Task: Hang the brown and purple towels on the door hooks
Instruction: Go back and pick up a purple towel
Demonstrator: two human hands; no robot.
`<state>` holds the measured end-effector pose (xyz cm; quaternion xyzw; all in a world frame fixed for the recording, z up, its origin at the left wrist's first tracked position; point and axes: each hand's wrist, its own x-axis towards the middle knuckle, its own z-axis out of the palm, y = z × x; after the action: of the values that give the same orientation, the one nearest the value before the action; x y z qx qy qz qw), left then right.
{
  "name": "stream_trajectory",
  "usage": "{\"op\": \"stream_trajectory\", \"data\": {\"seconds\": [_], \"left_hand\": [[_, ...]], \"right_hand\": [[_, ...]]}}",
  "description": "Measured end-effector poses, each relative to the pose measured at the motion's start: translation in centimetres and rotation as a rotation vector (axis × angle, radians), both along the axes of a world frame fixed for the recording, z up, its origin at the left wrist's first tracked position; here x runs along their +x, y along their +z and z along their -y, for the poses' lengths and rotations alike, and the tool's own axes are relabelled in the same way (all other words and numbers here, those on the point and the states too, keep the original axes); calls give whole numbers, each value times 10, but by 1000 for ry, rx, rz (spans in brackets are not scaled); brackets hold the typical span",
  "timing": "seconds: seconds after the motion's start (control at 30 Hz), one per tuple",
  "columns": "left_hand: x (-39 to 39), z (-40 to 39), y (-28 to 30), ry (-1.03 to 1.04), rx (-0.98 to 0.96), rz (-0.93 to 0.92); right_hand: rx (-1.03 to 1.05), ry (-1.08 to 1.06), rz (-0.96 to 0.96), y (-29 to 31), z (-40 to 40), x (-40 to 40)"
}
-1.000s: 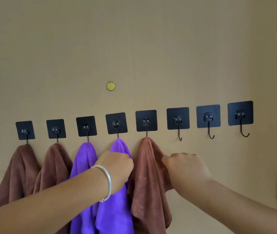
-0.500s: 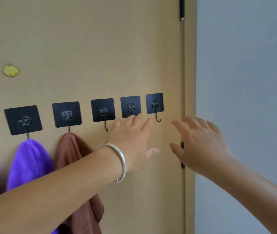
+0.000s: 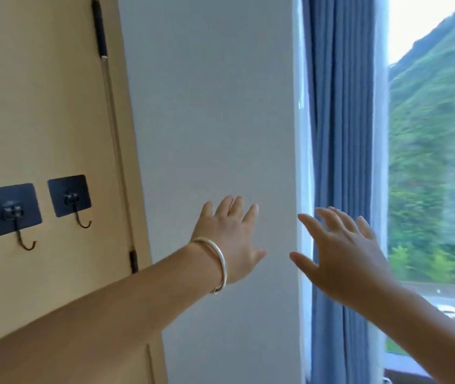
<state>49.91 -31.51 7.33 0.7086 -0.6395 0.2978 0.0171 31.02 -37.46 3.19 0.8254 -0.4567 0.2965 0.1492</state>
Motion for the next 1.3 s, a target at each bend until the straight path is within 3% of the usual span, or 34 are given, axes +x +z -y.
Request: {"op": "stream_trajectory", "data": {"seconds": [0.3,0.67,0.97,1.3], "left_hand": [[-178,3,-20,-489,85,-65],[-451,-31,-20,-1052,116,-98],[-658,-76,-44,-1332,140,-88],[-834,-122,-70,-1558,163,-69]], "right_hand": [[19,-508,-27,-2,-101,-191],[71,-1008,-36,-3,-224,-422],[97,-1289,-27,-13,-322,-582],[197,-1504,50,-47,-383,-719]]}}
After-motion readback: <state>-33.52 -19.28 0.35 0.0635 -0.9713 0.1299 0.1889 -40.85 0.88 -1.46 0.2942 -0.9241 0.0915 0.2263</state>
